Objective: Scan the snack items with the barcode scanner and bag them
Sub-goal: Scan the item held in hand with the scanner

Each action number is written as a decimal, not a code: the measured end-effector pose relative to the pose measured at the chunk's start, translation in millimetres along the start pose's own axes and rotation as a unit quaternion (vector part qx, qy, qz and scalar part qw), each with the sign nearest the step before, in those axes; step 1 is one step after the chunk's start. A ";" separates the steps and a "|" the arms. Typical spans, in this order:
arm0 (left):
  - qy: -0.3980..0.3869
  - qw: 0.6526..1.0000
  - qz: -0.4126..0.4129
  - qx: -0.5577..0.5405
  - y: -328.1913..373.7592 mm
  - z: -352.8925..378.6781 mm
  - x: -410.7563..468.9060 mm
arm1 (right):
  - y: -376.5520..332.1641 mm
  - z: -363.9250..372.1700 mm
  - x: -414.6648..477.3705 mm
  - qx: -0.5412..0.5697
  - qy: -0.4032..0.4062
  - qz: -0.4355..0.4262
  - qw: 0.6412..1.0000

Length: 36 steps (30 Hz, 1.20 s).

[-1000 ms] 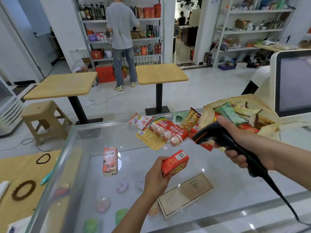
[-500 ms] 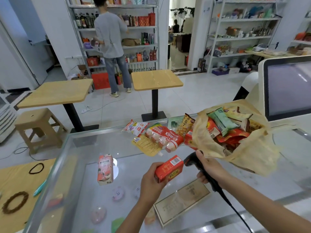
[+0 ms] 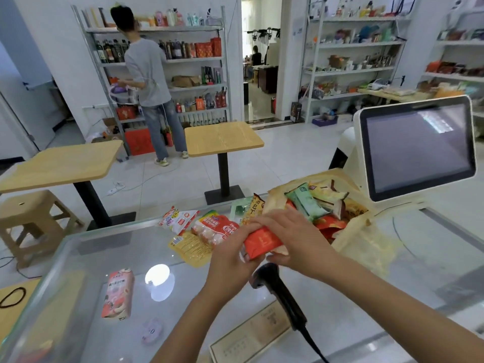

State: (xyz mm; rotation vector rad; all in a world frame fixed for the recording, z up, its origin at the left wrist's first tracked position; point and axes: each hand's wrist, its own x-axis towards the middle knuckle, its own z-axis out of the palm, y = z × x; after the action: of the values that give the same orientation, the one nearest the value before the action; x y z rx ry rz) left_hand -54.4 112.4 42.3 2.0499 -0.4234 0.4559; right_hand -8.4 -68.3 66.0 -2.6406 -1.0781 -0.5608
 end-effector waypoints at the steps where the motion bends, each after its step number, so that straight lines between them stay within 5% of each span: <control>1: -0.021 1.000 0.006 0.009 9.4 4.6 11.6 | 5.7 -9.3 3.8 0.019 0.012 0.028 0.999; 3: -0.029 0.999 -0.007 -0.015 22.5 14.6 32.3 | 16.7 -28.1 8.8 0.053 0.045 0.103 0.992; 5: 0.057 0.995 -0.060 -0.060 23.4 27.3 51.1 | 31.6 -40.0 8.5 0.121 0.082 0.195 0.970; 7: 0.153 0.966 -0.202 -0.038 13.9 39.9 68.4 | 51.6 -47.0 8.8 0.247 0.121 0.289 0.917; 10: 0.058 0.914 -0.394 0.080 -9.0 62.4 76.7 | 75.2 -46.7 9.4 0.386 0.138 0.333 0.849; 14: 0.032 0.902 -0.427 -0.054 -18.4 83.5 78.8 | 78.1 -24.0 6.1 0.457 0.093 0.347 0.814; 17: 0.093 0.883 -0.427 -0.172 -8.6 80.6 84.5 | 77.7 -0.8 -2.5 0.382 0.034 0.330 0.863; 20: 0.154 0.877 -0.397 -0.221 2.8 65.7 90.6 | 80.4 4.0 -11.7 0.177 -0.042 0.241 0.953; 22: 0.184 0.876 -0.376 -0.241 10.0 57.0 92.3 | 83.5 3.4 -12.1 0.049 -0.099 0.180 0.977; 28: 0.163 0.883 -0.381 -0.220 2.3 65.1 72.8 | 90.1 17.4 -4.8 -0.116 -0.236 0.122 0.957; 33: 0.133 0.884 -0.405 -0.193 -17.6 67.3 45.2 | 92.7 13.0 7.1 -0.067 -0.296 0.160 0.939; 36: 0.131 0.895 -0.376 -0.198 -21.3 63.2 30.7 | 92.7 6.7 -1.1 -0.019 -0.256 0.174 0.951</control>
State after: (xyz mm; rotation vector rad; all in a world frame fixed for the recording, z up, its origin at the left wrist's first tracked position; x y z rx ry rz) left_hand -8.3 64.2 11.5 1.5616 0.4174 0.1404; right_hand 58.4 -131.7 53.0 -2.9940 -0.6767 0.1919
